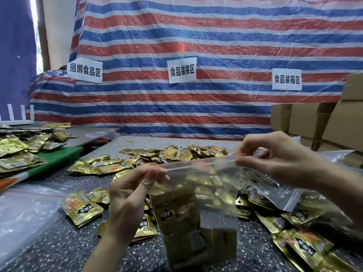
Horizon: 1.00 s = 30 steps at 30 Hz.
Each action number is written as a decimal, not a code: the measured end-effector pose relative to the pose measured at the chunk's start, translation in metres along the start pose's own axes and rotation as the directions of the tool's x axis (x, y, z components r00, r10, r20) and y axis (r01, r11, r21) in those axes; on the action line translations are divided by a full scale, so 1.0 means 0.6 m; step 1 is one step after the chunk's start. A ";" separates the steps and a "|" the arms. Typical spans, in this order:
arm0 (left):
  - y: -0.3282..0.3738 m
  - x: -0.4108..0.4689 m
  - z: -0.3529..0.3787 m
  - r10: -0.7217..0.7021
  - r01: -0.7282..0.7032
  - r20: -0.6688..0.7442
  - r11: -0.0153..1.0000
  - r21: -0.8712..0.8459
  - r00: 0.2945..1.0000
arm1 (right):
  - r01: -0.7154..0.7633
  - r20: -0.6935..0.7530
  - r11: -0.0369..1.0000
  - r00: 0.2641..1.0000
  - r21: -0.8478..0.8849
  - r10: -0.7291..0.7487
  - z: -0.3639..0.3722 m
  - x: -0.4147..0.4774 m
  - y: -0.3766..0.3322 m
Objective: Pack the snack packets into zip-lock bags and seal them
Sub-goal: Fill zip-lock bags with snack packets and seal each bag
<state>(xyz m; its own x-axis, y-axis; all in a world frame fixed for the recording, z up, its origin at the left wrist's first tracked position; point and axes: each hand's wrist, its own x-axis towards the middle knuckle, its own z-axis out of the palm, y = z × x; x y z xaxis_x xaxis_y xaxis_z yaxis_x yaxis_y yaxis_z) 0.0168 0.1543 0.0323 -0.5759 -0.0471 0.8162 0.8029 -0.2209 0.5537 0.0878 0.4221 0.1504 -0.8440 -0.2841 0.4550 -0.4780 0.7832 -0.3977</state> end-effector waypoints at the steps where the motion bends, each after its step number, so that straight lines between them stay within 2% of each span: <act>1: 0.000 0.000 -0.001 0.000 0.000 0.002 1.000 0.000 1.000 | 0.010 -0.010 1.000 1.000 0.015 -0.010 0.000 0.000 0.001; 11: -0.005 -0.002 -0.001 -0.034 0.033 -0.029 0.999 -0.039 0.999 | 0.119 -0.148 0.975 0.985 0.186 -0.092 0.004 -0.009 0.009; 14: -0.003 -0.004 0.004 -0.114 0.105 -0.072 0.988 -0.116 0.991 | 0.063 -0.206 0.923 0.978 0.380 0.018 0.041 -0.013 0.022; 16: -0.004 -0.004 0.005 -0.163 0.145 -0.096 0.975 -0.171 0.982 | -0.065 -0.108 0.821 0.982 0.568 0.152 0.081 -0.021 0.042; 18: -0.006 -0.004 0.004 -0.199 0.172 -0.106 0.960 -0.222 0.974 | -0.224 0.089 0.714 0.971 0.663 0.221 0.119 -0.032 0.065; 20: -0.004 -0.003 0.003 -0.222 0.188 -0.103 0.945 -0.266 0.969 | -0.311 0.270 0.658 0.948 0.686 0.166 0.149 -0.046 0.082; 22: -0.005 -0.002 0.004 -0.232 0.201 -0.085 0.940 -0.276 0.969 | -0.346 0.373 0.633 0.923 0.693 0.096 0.172 -0.057 0.091; 24: -0.008 -0.001 0.006 -0.236 0.208 -0.086 0.944 -0.255 0.968 | -0.355 0.402 0.632 0.913 0.689 0.075 0.193 -0.061 0.089; 26: -0.014 -0.003 0.010 -0.232 0.211 -0.089 0.957 -0.199 0.969 | -0.320 0.379 0.682 0.923 0.658 0.067 0.211 -0.058 0.080; 30: -0.025 -0.010 0.018 -0.271 0.264 -0.055 0.958 -0.116 0.961 | -0.210 0.183 0.806 0.975 0.553 0.128 0.222 -0.054 0.062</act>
<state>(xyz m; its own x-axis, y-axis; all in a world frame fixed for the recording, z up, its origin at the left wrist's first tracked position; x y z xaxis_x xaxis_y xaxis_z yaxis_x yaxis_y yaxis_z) 0.0100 0.1686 0.0210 -0.7795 -0.0388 0.6252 0.5992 -0.3372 0.7262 0.0649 0.3870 0.0148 -0.9282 -0.2785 0.2466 -0.3431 0.3851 -0.8567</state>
